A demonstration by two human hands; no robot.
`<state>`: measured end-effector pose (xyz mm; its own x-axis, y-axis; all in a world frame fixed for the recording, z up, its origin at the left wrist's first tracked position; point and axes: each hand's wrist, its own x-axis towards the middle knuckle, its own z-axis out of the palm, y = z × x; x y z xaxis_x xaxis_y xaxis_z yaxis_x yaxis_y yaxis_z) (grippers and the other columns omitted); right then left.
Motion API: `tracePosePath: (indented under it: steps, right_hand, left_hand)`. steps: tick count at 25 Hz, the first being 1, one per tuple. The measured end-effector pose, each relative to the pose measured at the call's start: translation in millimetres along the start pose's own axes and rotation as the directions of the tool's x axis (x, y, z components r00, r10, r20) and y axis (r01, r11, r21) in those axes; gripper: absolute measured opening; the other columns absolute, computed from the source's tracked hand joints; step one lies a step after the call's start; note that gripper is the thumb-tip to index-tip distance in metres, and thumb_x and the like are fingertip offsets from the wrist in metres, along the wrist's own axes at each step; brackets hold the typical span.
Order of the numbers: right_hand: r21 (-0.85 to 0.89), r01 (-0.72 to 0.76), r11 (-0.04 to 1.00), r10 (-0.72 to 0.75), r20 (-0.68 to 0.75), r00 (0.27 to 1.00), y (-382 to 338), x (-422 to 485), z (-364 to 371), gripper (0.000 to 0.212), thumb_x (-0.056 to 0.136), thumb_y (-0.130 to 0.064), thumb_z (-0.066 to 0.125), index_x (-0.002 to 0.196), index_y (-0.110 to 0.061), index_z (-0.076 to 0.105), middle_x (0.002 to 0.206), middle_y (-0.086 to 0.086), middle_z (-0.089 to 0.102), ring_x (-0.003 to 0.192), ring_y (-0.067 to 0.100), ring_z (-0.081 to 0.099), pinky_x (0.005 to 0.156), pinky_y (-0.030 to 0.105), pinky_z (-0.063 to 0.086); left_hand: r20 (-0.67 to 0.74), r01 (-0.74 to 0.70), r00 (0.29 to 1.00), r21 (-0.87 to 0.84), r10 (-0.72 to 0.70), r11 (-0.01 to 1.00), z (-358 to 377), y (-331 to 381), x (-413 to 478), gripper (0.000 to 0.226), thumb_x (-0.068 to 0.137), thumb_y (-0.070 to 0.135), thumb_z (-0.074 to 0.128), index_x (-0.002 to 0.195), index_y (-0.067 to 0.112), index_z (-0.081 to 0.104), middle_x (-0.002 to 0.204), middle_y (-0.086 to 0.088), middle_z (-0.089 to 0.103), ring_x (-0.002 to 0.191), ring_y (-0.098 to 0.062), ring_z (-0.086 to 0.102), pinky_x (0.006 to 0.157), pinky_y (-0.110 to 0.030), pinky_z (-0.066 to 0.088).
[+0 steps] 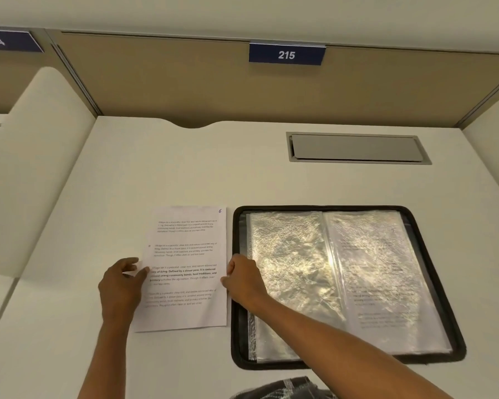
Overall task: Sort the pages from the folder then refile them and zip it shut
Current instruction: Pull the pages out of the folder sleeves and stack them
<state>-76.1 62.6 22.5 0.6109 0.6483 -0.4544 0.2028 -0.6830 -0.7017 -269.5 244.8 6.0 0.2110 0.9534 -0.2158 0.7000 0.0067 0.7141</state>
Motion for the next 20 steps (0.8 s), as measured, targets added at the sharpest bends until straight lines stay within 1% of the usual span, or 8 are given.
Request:
tracePosePath:
  steps: [2,4,6,8,13,15,18,20]
  right_hand:
    - [-0.063,0.048,0.997,-0.05,-0.023,0.999,1.4,-3.4,0.9,0.025,0.091,-0.016,0.072,0.102,-0.017,0.05,0.103,0.002,0.059,0.087,0.019,0.059,0.072,0.034,0.054]
    - [-0.034,0.095,0.995,-0.096,-0.035,0.995,0.9,-5.5,2.2,0.032,0.094,-0.013,0.069,0.118,-0.017,0.048,0.115,-0.001,0.052,0.098,0.015,0.054,0.081,0.031,0.053]
    - [-0.021,0.134,0.991,-0.135,-0.014,0.991,0.3,-6.6,5.2,0.041,0.096,-0.01,0.065,0.13,-0.017,0.045,0.124,-0.001,0.047,0.108,0.015,0.052,0.092,0.033,0.053]
    - [-0.055,0.17,0.984,-0.168,0.039,0.985,-0.2,-7.8,10.5,0.047,0.097,-0.009,0.062,0.139,-0.015,0.041,0.129,0.001,0.042,0.114,0.016,0.05,0.099,0.032,0.05]
    - [-0.129,0.221,0.967,-0.212,0.08,0.974,0.9,-4.8,17.8,0.049,0.096,-0.008,0.061,0.14,-0.011,0.04,0.13,0.004,0.038,0.116,0.018,0.047,0.105,0.037,0.049]
    - [-0.124,0.235,0.964,-0.225,0.089,0.97,2.6,-4.6,16.2,0.055,0.096,-0.01,0.061,0.145,-0.011,0.035,0.133,0.004,0.036,0.119,0.019,0.046,0.107,0.037,0.048]
    - [-0.106,0.268,0.958,-0.259,0.088,0.962,6.9,-9.3,11.0,0.065,0.098,-0.012,0.058,0.154,-0.013,0.026,0.142,0.003,0.032,0.129,0.019,0.043,0.111,0.037,0.045]
    - [-0.112,0.317,0.942,-0.315,0.038,0.948,11.6,-13.4,1.7,0.06,0.099,-0.014,0.056,0.153,-0.014,0.031,0.144,0.0,0.034,0.129,0.016,0.043,0.107,0.036,0.048]
  left_hand:
    - [-0.024,-0.068,0.997,0.046,0.069,0.997,3.8,-5.6,1.5,0.051,0.088,0.017,0.083,0.134,0.009,0.063,0.123,-0.016,0.066,0.103,-0.033,0.064,0.097,-0.05,0.05]
    - [-0.005,-0.097,0.995,0.05,0.097,0.994,7.5,-5.1,1.9,0.056,0.088,0.018,0.083,0.139,0.01,0.061,0.126,-0.013,0.064,0.109,-0.032,0.062,0.102,-0.049,0.048]
    - [0.024,-0.129,0.991,0.051,0.128,0.99,11.7,-2.1,1.1,0.054,0.089,0.016,0.082,0.139,0.011,0.061,0.124,-0.008,0.063,0.106,-0.027,0.062,0.097,-0.042,0.047]
    - [0.026,-0.177,0.984,0.07,0.175,0.982,16.2,-1.1,1.5,0.048,0.09,0.01,0.079,0.135,0.01,0.065,0.124,-0.01,0.062,0.102,-0.027,0.061,0.092,-0.038,0.046]
    - [0.004,-0.219,0.976,0.101,0.219,0.971,27.6,-10.0,6.2,0.036,0.094,0.005,0.072,0.13,0.008,0.069,0.124,-0.018,0.057,0.107,-0.039,0.061,0.094,-0.041,0.048]
    - [-0.01,-0.204,0.979,0.109,0.206,0.973,30.5,-8.6,4.9,0.036,0.096,0.007,0.069,0.133,0.008,0.068,0.127,-0.021,0.056,0.115,-0.041,0.058,0.099,-0.047,0.048]
    - [-0.072,-0.148,0.984,0.202,0.165,0.968,36.9,1.7,-4.9,0.041,0.099,0.014,0.066,0.139,0.01,0.063,0.142,-0.02,0.052,0.131,-0.043,0.045,0.108,-0.06,0.037]
    - [-0.108,-0.167,0.974,0.237,0.197,0.957,45.8,14.8,-19.5,0.045,0.098,0.015,0.066,0.142,0.012,0.06,0.15,-0.016,0.048,0.136,-0.042,0.041,0.109,-0.062,0.033]
